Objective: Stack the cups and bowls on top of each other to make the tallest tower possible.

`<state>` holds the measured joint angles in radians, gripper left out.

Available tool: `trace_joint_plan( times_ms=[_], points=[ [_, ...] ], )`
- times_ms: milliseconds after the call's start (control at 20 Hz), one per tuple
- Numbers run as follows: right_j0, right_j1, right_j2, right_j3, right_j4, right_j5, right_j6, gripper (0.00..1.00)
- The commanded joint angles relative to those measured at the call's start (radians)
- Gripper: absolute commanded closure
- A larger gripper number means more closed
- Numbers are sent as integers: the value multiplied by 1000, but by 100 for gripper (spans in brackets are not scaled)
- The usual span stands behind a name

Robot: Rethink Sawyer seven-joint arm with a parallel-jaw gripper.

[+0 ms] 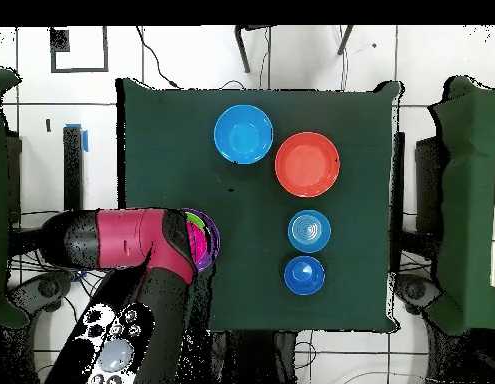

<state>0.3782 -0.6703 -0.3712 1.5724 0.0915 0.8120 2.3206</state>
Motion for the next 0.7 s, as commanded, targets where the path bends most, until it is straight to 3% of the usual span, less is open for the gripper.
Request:
trace_joint_plan(
  times_ms=[50,700],
  points=[
    [-1,40,46,0,-72,-55,69,100],
    [-11,30,70,13,-52,-50,58,100]
  ],
)
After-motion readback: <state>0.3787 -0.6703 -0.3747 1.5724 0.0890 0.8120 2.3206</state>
